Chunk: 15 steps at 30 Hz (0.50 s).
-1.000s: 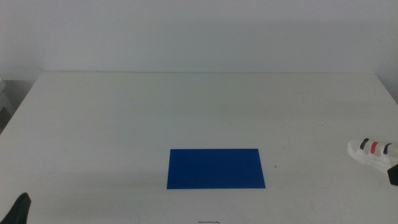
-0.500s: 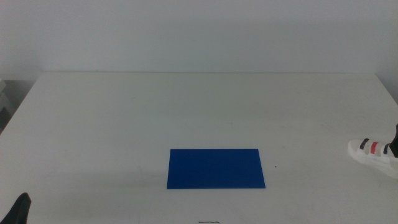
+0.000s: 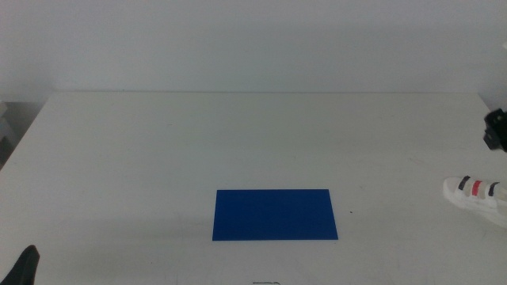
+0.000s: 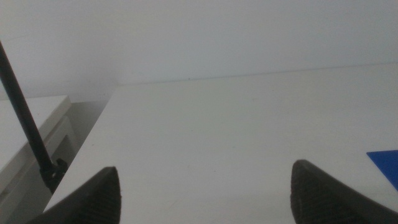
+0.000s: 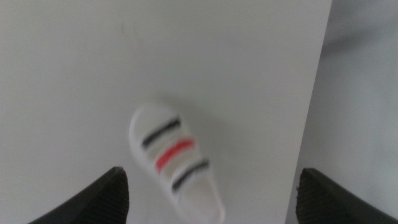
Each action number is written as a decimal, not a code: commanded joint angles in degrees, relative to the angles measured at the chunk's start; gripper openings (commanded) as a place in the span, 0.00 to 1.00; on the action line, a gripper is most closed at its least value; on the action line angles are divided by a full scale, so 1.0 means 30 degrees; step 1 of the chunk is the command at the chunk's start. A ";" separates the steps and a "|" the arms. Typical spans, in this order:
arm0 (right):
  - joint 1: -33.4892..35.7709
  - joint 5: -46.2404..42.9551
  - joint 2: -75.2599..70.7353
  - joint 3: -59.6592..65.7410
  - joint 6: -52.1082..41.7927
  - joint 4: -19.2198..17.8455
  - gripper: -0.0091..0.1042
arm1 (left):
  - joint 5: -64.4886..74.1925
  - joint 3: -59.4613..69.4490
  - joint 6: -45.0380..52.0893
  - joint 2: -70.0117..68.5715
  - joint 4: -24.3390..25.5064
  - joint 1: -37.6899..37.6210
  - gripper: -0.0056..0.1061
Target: Use one arm to grab the shoe from the table and place it on the mat.
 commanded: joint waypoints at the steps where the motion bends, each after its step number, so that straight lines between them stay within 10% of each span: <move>1: -0.0149 -0.2068 -0.0263 -0.0663 -0.0191 -0.0619 0.84 | -0.1578 -0.0064 -0.0290 -0.0366 -0.0164 -0.0068 0.89; 15: -0.2133 0.2401 0.4515 -0.3381 -0.7421 0.1594 0.71 | -0.1578 -0.0064 -0.0290 -0.0366 -0.0164 -0.0068 0.89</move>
